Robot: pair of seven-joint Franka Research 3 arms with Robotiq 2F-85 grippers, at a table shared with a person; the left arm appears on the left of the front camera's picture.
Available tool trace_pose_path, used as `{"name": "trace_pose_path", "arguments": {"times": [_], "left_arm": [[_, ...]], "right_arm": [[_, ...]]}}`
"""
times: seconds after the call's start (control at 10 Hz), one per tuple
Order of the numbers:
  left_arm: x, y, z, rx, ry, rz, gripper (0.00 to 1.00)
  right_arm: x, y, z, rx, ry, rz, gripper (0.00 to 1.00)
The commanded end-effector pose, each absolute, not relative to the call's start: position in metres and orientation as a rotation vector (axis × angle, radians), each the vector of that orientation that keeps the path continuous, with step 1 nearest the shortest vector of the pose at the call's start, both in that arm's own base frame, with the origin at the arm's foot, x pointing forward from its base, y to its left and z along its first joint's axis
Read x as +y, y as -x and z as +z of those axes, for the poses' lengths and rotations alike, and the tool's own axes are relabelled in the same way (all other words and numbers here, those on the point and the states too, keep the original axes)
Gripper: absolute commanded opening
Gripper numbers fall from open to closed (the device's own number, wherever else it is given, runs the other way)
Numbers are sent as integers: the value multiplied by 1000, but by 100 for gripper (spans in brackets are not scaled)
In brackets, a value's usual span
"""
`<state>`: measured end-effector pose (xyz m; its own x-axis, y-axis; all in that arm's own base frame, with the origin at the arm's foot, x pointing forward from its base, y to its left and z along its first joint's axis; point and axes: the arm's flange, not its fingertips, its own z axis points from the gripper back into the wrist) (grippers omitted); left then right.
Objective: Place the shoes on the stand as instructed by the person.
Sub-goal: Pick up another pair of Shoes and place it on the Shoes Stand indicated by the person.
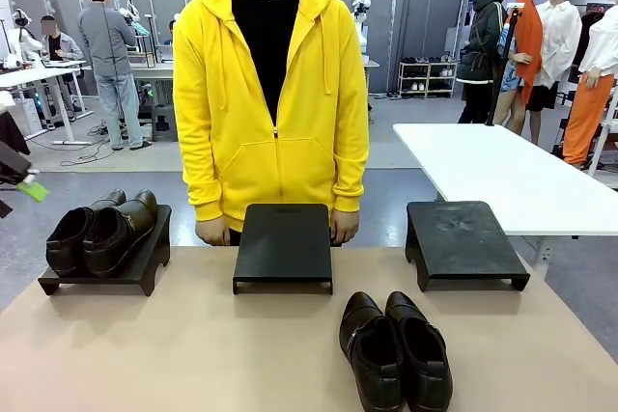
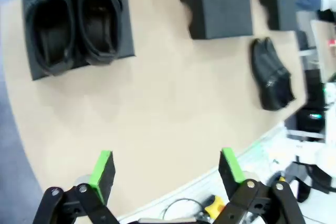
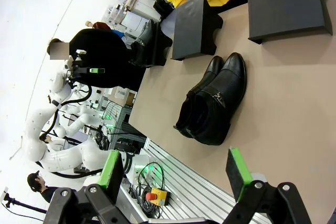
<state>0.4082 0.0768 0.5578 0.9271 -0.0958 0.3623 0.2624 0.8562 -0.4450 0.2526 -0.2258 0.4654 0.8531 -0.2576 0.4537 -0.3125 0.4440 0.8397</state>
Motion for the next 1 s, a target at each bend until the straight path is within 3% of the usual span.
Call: {"name": "trace_pose_path", "arguments": {"times": [0.0, 0.6, 0.9], "left_arm": [[100, -374, 540, -386, 682, -175, 100], [186, -305, 447, -502, 1248, -90, 100], [201, -306, 415, -518, 1360, -53, 100]], "right_arm": [[-227, -252, 467, -593, -1136, 51, 100], [-227, -252, 467, -593, -1136, 51, 100], [-227, -252, 467, -593, -1136, 51, 100]]}}
